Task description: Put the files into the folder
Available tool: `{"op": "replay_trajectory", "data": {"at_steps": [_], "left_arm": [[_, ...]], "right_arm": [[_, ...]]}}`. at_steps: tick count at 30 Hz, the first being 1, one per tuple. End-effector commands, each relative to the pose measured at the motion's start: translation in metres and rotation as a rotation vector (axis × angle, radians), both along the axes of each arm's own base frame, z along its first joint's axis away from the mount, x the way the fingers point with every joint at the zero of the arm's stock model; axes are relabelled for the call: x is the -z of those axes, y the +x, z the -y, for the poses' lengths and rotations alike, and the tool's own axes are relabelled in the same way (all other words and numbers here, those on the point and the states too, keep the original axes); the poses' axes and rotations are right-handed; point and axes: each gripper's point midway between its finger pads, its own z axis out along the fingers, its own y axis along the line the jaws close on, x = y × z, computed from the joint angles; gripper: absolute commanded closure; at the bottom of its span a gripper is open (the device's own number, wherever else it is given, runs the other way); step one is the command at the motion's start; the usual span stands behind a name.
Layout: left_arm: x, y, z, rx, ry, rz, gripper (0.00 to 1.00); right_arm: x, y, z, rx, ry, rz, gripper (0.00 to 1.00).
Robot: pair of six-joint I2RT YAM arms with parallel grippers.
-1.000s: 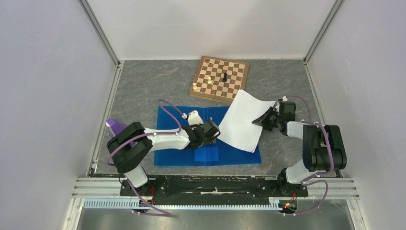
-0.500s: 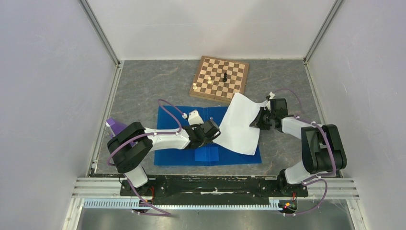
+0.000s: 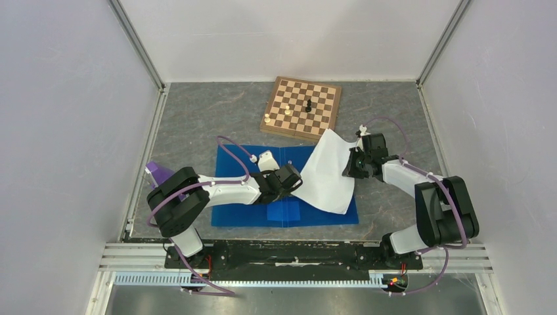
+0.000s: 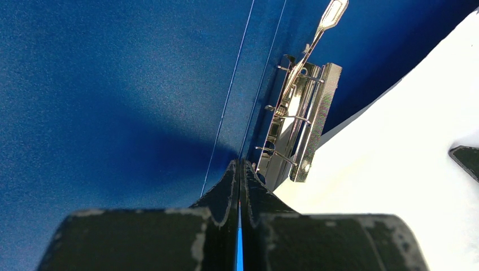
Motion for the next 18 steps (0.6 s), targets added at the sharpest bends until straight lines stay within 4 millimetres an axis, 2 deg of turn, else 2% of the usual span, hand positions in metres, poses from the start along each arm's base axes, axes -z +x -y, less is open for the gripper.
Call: {"op": "replay_trajectory", "data": {"at_steps": [1, 9, 18], "left_arm": [[-0.01, 0.008, 0.005, -0.035, -0.02, 0.037, 0.98], [-0.01, 0.008, 0.005, -0.034, -0.02, 0.038, 0.98], [-0.011, 0.008, 0.003, -0.034, -0.011, 0.042, 0.98]], "right_arm": [[-0.02, 0.006, 0.002, -0.017, -0.047, 0.066, 1.0], [-0.024, -0.008, -0.004, -0.032, -0.04, 0.09, 1.0], [-0.024, -0.018, 0.003, -0.031, -0.07, 0.094, 1.0]]}}
